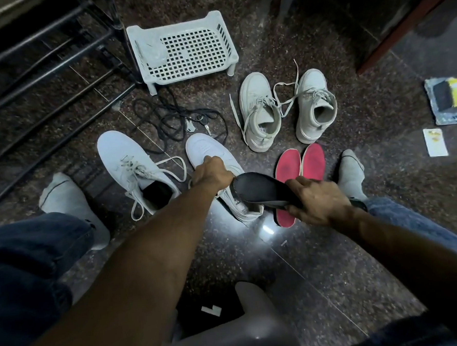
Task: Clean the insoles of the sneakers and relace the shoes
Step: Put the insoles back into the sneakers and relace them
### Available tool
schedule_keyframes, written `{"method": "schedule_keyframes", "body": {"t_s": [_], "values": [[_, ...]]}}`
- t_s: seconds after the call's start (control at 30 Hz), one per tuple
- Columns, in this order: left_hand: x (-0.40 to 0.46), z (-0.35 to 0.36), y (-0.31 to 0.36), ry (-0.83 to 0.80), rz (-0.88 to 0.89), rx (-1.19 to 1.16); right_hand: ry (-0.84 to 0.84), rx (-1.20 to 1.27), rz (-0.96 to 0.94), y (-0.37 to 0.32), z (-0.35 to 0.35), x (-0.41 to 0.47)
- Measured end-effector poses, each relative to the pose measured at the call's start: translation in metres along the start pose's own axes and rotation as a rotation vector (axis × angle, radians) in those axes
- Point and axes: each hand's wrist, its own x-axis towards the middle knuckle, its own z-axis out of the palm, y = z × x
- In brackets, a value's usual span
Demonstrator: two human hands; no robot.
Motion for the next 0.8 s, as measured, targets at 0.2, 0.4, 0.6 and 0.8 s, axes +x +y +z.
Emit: {"method": "schedule_keyframes", "body": {"t_s": [0.2, 0.4, 0.6, 0.8], "values": [[0.003, 0.000, 0.000, -0.001, -0.011, -0.024, -0.051, -0.107, -0.054, -0.019, -0.005, 0.000], [0.000, 0.001, 0.000, 0.004, -0.007, 0.021, -0.025, 0.064, 0.106, -0.058, 0.013, 0.013], [-0.001, 0.002, -0.002, -0.017, -0.022, -0.041, 0.000, 0.461, 0.374, -0.091, 0.022, 0.048], [-0.001, 0.001, -0.003, -0.020, -0.001, 0.023, -0.037, 0.599, 0.348, -0.071, 0.030, 0.043]]}}
